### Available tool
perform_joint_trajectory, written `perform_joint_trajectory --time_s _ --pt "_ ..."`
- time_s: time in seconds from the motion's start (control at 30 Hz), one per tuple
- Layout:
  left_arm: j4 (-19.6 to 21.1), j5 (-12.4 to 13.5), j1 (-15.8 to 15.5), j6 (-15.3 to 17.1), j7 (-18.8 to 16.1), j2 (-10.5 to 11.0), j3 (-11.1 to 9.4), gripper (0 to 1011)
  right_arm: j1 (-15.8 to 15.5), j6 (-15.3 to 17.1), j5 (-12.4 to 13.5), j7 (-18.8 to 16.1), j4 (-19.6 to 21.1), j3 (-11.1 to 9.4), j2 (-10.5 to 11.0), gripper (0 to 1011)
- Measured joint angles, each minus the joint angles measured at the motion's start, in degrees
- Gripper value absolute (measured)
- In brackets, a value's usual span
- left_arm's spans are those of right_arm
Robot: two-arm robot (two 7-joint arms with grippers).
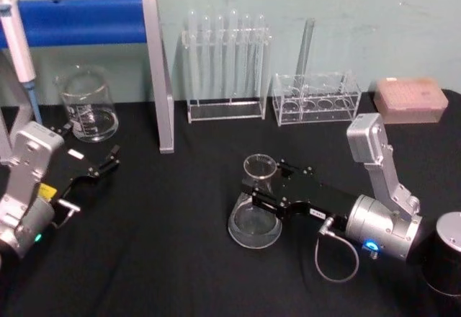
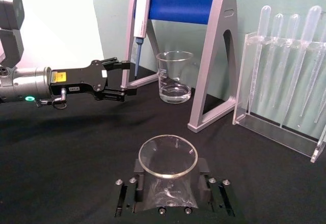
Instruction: Grasp the erlenmeyer flask with one hand, shake it three times, then place it back.
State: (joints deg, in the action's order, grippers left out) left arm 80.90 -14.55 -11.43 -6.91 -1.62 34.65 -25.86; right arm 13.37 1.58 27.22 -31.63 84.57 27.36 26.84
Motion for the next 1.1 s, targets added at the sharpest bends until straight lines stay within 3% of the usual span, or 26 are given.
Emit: perform_joint_trajectory --time_s 0.13,0.5,1.1 --pt "0.0 0.0 0.0 0.0 0.0 0.0 0.0 1001 0.0 0.0 0.0 0.0 0.0 0.0 0.0 737" --pt "0.0 0.0 0.0 0.0 0.0 0.0 0.0 1001 0.0 -0.1 0.0 0.0 0.0 0.0 0.0 1003" --pt "0.0 0.0 0.0 0.0 0.0 0.0 0.0 1001 0.0 -0.1 0.0 0.0 0.0 0.0 0.0 1003"
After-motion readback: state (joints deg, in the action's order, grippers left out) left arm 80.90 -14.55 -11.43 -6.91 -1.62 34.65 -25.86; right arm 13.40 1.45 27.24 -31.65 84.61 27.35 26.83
